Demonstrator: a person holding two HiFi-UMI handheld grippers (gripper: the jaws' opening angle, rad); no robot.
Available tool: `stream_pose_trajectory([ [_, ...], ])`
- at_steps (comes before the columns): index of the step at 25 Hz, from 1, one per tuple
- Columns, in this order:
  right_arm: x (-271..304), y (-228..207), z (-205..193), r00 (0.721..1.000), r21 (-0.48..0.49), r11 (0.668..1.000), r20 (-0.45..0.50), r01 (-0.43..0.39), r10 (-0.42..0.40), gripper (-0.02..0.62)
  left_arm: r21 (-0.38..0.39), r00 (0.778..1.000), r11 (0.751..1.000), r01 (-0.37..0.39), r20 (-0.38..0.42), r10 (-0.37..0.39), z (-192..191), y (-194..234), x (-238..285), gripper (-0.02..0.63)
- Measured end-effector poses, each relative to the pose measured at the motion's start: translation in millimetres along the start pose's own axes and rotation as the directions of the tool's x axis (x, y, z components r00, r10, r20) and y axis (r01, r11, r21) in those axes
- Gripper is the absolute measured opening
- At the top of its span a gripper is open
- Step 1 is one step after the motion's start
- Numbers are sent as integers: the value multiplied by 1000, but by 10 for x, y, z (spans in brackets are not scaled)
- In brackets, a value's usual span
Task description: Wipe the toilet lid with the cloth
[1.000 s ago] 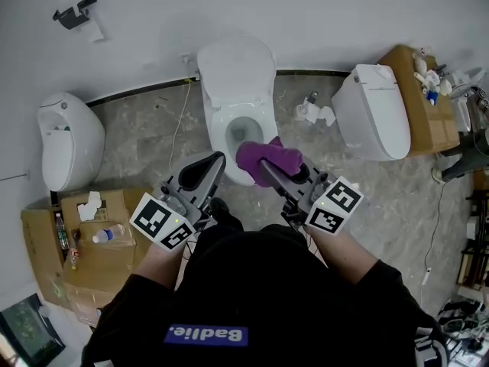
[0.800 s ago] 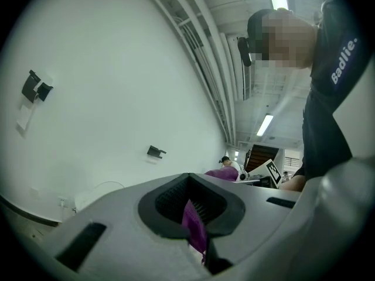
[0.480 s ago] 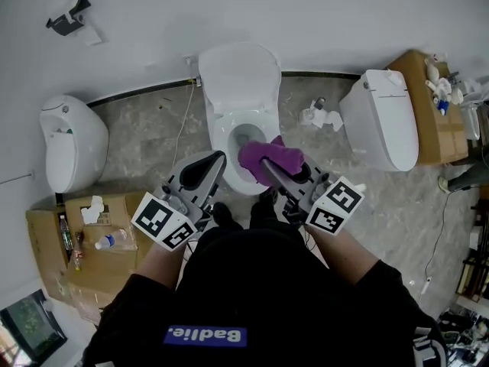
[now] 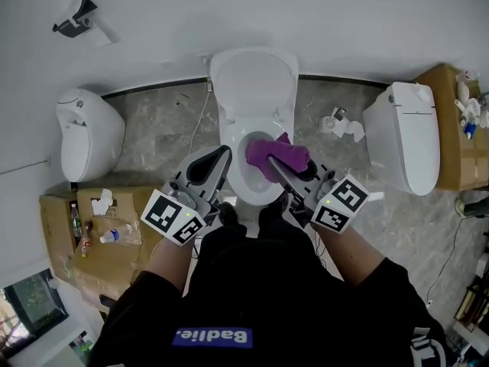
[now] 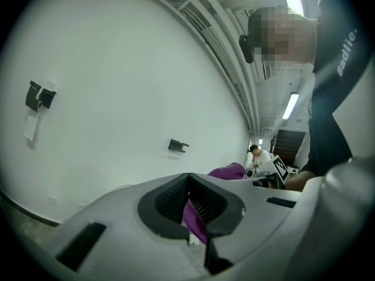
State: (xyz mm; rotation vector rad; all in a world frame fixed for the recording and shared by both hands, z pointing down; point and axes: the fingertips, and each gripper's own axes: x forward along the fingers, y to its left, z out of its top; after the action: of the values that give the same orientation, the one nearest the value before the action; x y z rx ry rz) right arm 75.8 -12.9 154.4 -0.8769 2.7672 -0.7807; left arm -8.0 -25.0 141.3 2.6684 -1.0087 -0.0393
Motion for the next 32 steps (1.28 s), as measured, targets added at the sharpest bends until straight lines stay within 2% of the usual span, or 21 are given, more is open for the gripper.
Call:
stream_pose_trajectory([
  [8, 426, -360, -184, 997, 1, 998, -27, 66, -65, 84, 14, 999, 1000, -1, -50, 1, -387, 713, 125, 12],
  [13, 852, -510, -395, 991, 5, 991, -11, 135, -135, 83, 10, 996, 999, 52, -67, -51, -676, 1309, 287, 17],
  [16, 1108, -667, -537, 986, 17, 986, 8, 168, -168, 83, 30, 994, 997, 72, -79, -70, -772, 1663, 412, 50],
  [17, 1192, -740, -587, 984, 24, 984, 8, 177, -177, 83, 34, 994, 997, 72, -81, -69, -806, 1785, 454, 74],
  [21, 1475, -1072, -747, 977, 46, 976, 21, 212, -213, 83, 40, 994, 997, 66, -91, -62, -1022, 2241, 617, 80],
  [24, 1635, -1359, -855, 970, 49, 969, 29, 241, -243, 83, 48, 992, 997, 63, -113, -58, -1273, 2546, 781, 108],
  [32, 1849, -2110, -1003, 951, 37, 951, 24, 308, -309, 83, 108, 978, 993, 43, -206, -20, -1768, 3166, 1275, 109],
])
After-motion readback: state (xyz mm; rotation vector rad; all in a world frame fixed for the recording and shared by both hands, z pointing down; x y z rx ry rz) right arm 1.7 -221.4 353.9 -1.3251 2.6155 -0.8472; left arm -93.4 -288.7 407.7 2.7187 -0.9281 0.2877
